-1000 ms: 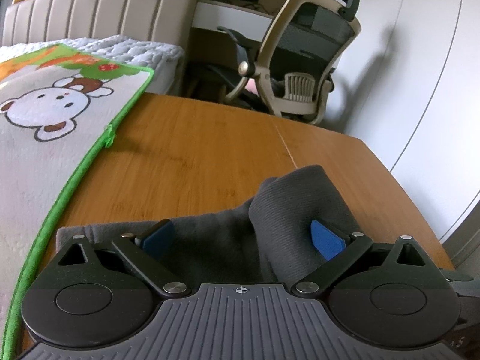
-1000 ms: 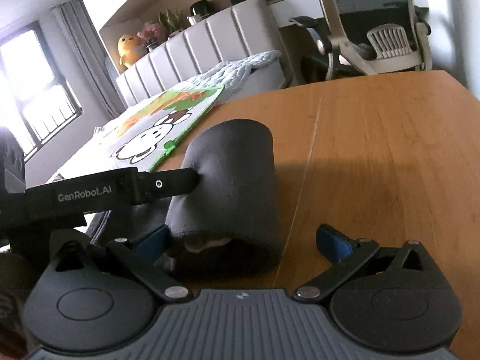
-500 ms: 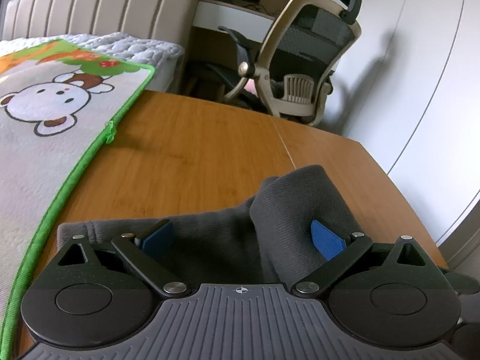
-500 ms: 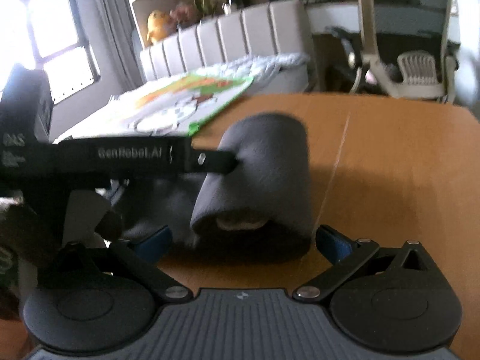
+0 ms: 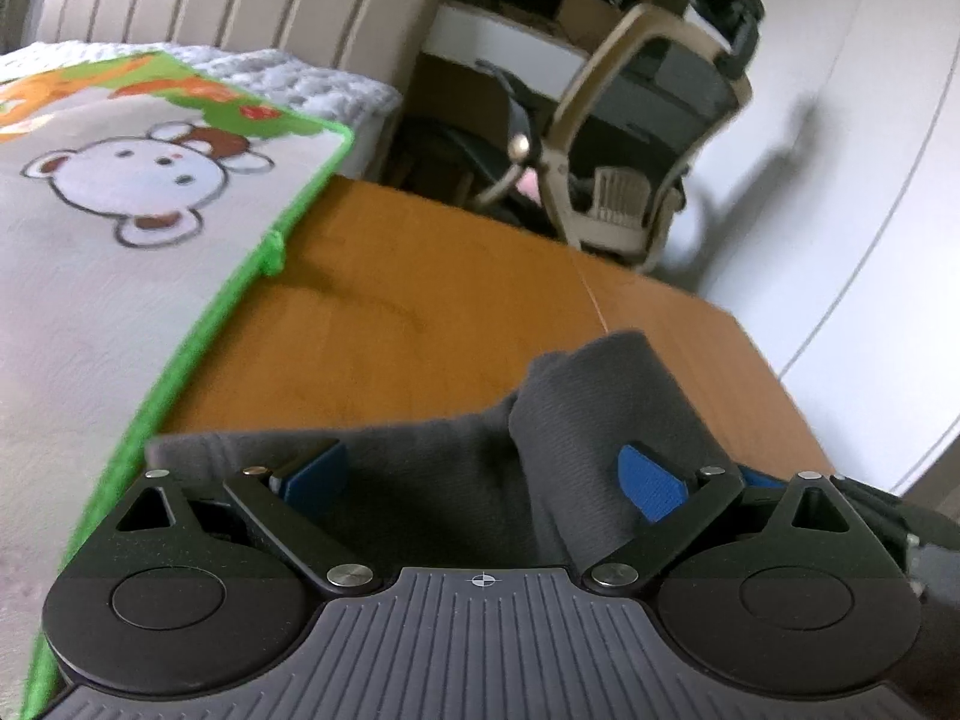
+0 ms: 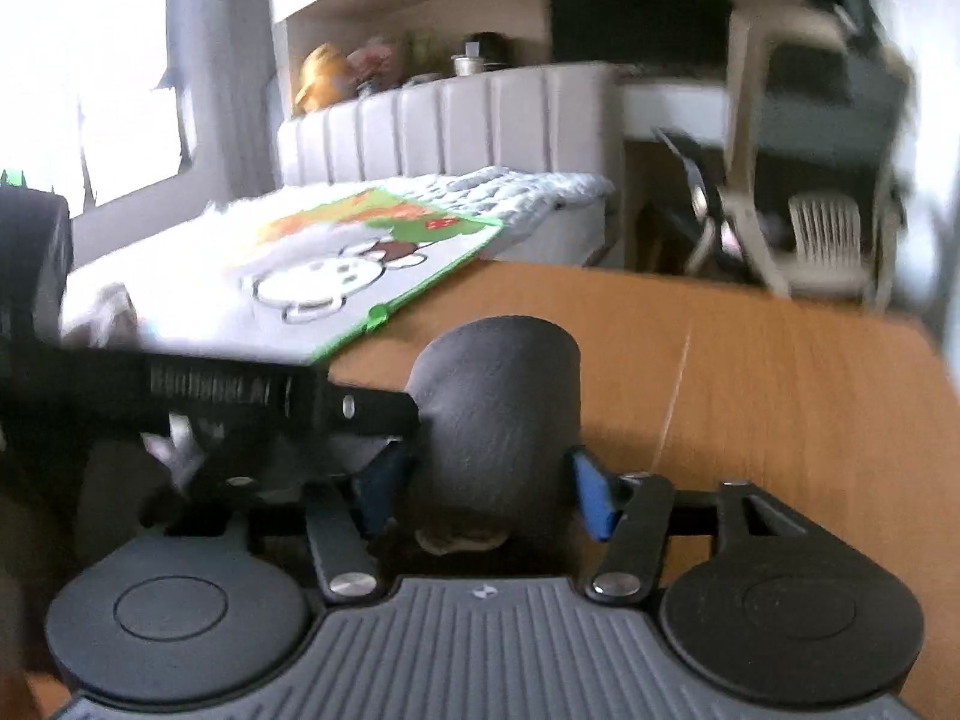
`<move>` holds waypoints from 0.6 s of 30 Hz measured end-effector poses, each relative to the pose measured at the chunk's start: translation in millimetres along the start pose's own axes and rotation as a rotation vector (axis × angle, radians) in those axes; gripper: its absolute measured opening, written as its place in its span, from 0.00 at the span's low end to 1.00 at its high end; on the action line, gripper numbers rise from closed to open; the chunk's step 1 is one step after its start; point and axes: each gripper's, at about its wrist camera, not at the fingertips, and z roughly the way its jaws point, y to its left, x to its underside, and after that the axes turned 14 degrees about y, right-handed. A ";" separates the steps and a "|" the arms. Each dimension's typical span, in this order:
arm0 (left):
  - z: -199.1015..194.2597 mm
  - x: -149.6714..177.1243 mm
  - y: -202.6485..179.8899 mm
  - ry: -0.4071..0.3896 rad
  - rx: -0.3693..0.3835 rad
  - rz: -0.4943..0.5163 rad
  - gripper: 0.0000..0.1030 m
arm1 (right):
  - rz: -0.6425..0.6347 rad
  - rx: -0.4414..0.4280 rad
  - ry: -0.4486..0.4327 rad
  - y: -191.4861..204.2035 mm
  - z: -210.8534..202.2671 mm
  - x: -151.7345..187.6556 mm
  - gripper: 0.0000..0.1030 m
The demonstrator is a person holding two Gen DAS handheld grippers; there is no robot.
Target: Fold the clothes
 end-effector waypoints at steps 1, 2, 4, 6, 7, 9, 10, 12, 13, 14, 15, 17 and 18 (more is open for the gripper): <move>-5.2 -2.3 2.1 -0.018 0.006 -0.011 0.97 | -0.060 0.034 0.001 9.7 -0.5 -1.4 0.54; -11.4 -5.2 3.9 -0.038 0.013 -0.021 0.97 | -0.118 0.068 0.000 20.2 -0.6 -2.1 0.54; -19.5 -9.4 3.8 -0.061 0.017 -0.015 0.97 | -0.227 0.134 -0.007 41.2 0.3 -0.4 0.54; -22.6 -11.8 0.9 -0.068 0.001 0.011 0.97 | -0.351 0.201 -0.027 64.2 2.9 4.6 0.54; -20.4 -11.8 -0.1 -0.060 -0.017 0.024 0.97 | -0.408 0.224 -0.039 74.7 4.1 8.0 0.54; -14.7 -11.0 0.0 -0.044 -0.057 0.039 0.97 | -0.456 0.221 -0.055 84.5 4.5 10.2 0.57; -12.1 -9.4 3.1 -0.040 -0.069 0.037 0.98 | -0.453 0.194 -0.059 84.6 2.7 9.8 0.58; -8.1 -6.5 10.8 -0.035 -0.086 0.019 0.98 | -0.411 0.132 -0.067 76.8 -2.9 6.9 0.66; -7.2 -6.0 14.7 -0.035 -0.093 0.009 0.98 | -0.369 0.113 -0.071 70.2 -5.2 5.2 0.71; -6.5 -5.5 18.4 -0.035 -0.099 0.000 0.98 | -0.327 0.095 -0.076 63.6 -7.4 3.5 0.80; -6.9 -5.1 21.5 -0.036 -0.101 -0.005 0.98 | -0.284 0.076 -0.079 56.9 -9.4 1.8 0.81; -7.6 -5.5 24.6 -0.035 -0.100 -0.012 0.98 | -0.180 0.024 -0.059 42.0 -5.4 -3.0 0.84; -7.7 -5.6 24.8 -0.036 -0.102 -0.010 0.98 | -0.128 -0.008 -0.044 34.9 -1.9 -5.4 0.86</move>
